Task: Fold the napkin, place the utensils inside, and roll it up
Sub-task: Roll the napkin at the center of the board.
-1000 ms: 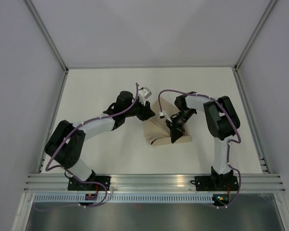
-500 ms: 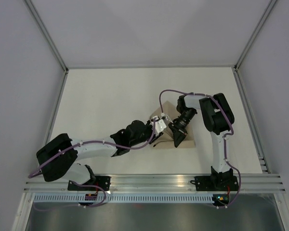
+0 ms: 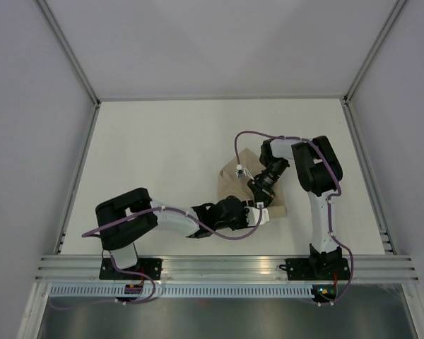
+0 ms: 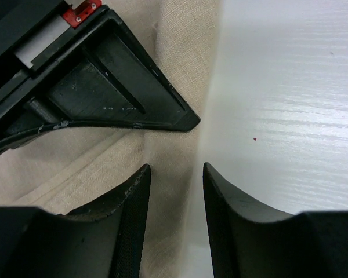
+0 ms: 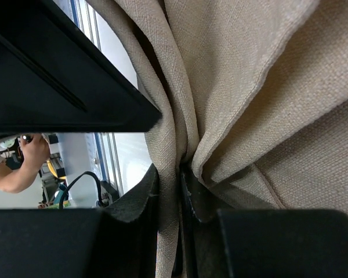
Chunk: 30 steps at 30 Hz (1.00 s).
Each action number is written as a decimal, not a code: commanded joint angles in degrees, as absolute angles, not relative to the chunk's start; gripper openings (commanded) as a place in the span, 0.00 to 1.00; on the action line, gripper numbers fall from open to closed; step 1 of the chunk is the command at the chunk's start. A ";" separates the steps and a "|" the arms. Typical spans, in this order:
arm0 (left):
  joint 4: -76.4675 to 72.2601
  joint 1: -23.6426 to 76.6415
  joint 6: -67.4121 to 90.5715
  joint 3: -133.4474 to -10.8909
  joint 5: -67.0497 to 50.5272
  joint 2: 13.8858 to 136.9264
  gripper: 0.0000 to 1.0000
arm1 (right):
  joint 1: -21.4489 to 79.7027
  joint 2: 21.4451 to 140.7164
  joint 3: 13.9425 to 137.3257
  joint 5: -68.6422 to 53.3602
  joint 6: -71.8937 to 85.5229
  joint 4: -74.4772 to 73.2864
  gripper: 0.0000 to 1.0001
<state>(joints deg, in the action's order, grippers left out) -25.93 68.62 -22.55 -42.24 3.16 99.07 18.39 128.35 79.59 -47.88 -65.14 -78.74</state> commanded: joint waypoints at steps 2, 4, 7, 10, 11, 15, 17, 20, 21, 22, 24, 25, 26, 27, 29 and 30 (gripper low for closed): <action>-25.67 68.73 -28.03 -46.84 2.11 102.12 0.47 | 17.84 131.40 80.15 -40.87 -68.20 -69.26 0.08; -24.44 68.73 -28.47 -47.98 0.54 103.18 0.47 | 17.67 131.40 80.16 -40.96 -68.12 -69.26 0.07; -21.80 68.64 -29.09 -49.57 0.26 104.93 0.47 | 17.58 131.48 80.33 -40.96 -68.03 -69.35 0.08; -19.69 68.64 -29.09 -50.62 0.09 105.99 0.46 | 17.58 131.75 80.42 -40.96 -68.03 -69.43 0.07; -19.17 68.64 -29.09 -50.80 -1.22 106.61 0.43 | 17.49 131.66 80.42 -41.04 -67.94 -69.43 0.08; -15.13 68.55 -29.09 -52.64 -2.72 108.10 0.36 | 17.40 131.84 80.51 -41.04 -68.03 -69.61 0.08; -13.01 68.29 -29.00 -53.26 -4.04 109.15 0.33 | 17.40 131.92 80.60 -40.96 -68.12 -69.70 0.08; -10.03 67.41 -27.95 -54.84 -6.76 110.21 0.17 | 17.32 131.75 80.25 -41.22 -68.11 -69.61 0.08; -9.41 67.24 -27.69 -55.45 -8.25 110.74 0.12 | 17.31 131.57 80.16 -41.13 -68.03 -69.52 0.08; -8.88 66.80 -27.08 -55.63 -8.96 110.92 0.06 | 17.31 131.14 79.72 -41.22 -67.77 -69.09 0.08; -7.83 66.19 -26.37 -56.33 -11.15 111.44 0.02 | 16.96 130.26 79.11 -41.31 -66.62 -67.59 0.09; -6.95 65.40 -25.32 -56.86 -14.29 111.62 0.02 | 16.88 129.12 78.67 -41.66 -66.27 -67.24 0.10; -5.12 65.04 -24.96 -57.39 -15.54 111.88 0.02 | 16.70 128.42 78.49 -41.83 -65.40 -66.63 0.14; -4.40 64.69 -24.61 -58.18 -18.17 112.23 0.02 | 16.79 126.93 78.40 -41.92 -64.78 -66.10 0.17; -2.56 63.11 -23.21 -59.23 -21.25 112.50 0.02 | 16.70 125.08 78.05 -42.62 -62.77 -64.78 0.30; -1.85 62.50 -22.59 -59.59 -24.49 112.59 0.02 | 16.53 124.11 77.96 -42.80 -61.97 -64.25 0.36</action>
<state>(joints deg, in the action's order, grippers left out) -9.63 63.75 -26.61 -58.63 -12.67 109.16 16.64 127.02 78.24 -46.72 -61.58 -78.02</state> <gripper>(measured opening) 0.069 0.322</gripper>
